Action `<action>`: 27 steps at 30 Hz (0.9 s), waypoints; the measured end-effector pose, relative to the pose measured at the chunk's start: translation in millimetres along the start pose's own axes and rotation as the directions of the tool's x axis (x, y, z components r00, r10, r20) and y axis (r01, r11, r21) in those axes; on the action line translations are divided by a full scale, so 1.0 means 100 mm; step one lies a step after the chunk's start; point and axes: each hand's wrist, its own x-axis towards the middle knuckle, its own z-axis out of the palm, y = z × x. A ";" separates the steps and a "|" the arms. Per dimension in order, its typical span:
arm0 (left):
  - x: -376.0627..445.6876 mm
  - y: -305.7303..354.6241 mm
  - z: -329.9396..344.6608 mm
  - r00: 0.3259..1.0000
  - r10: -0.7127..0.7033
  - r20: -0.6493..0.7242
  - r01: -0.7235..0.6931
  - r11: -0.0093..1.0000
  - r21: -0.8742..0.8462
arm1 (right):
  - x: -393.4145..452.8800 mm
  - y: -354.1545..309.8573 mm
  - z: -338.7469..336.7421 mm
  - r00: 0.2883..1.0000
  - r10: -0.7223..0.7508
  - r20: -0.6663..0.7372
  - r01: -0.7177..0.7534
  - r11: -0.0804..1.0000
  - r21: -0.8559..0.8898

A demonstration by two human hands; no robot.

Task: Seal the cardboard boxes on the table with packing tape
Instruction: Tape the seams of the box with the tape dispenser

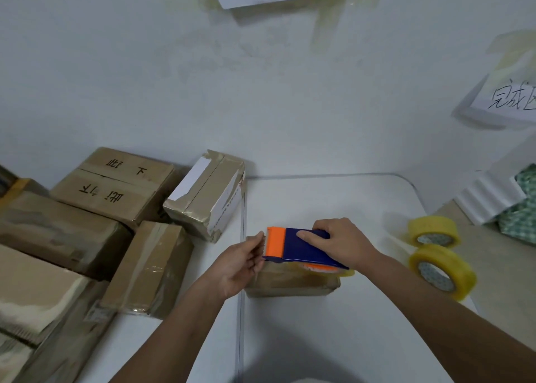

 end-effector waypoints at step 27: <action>0.21 -0.25 -0.19 0.878 0.421 -0.227 -0.309 0.862 0.401 | 0.25 -0.40 -0.04 0.976 -0.014 0.218 0.067 0.968 -0.242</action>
